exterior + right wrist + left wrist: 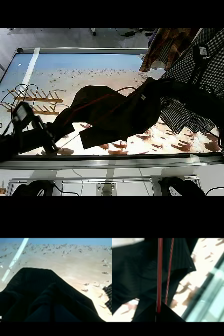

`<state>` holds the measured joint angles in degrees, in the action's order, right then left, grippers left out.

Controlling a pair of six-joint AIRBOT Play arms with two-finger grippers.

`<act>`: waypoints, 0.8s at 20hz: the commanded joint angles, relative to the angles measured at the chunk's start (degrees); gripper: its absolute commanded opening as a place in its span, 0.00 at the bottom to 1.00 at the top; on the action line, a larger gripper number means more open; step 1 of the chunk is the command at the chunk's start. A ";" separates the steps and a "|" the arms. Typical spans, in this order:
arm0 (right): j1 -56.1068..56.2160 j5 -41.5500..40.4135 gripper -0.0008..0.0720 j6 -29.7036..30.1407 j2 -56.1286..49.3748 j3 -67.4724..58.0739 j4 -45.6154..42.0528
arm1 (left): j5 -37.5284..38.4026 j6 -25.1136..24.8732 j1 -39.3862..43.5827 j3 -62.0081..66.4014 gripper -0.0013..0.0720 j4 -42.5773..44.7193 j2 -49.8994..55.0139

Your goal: Fold the clothes and pants, and hang the long-sleeved shirts on hangers.

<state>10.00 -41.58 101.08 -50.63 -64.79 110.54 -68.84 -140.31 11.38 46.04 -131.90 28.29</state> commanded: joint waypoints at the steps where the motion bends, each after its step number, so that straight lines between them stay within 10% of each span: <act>1: 0.04 -0.66 0.05 -0.07 -0.07 -0.02 0.90 | -0.94 6.47 4.50 -0.04 0.06 -0.17 6.03; 12: 1.57 -8.68 0.05 2.25 2.03 -0.09 2.08 | 17.27 11.34 15.78 -0.04 0.06 4.22 19.85; 16: 10.69 -10.99 0.05 5.73 4.61 -0.09 1.86 | 21.59 5.70 15.78 -0.02 0.06 4.90 20.37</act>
<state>15.70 -50.22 104.49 -47.55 -64.86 112.36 -51.77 -131.44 26.89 46.02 -128.53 47.94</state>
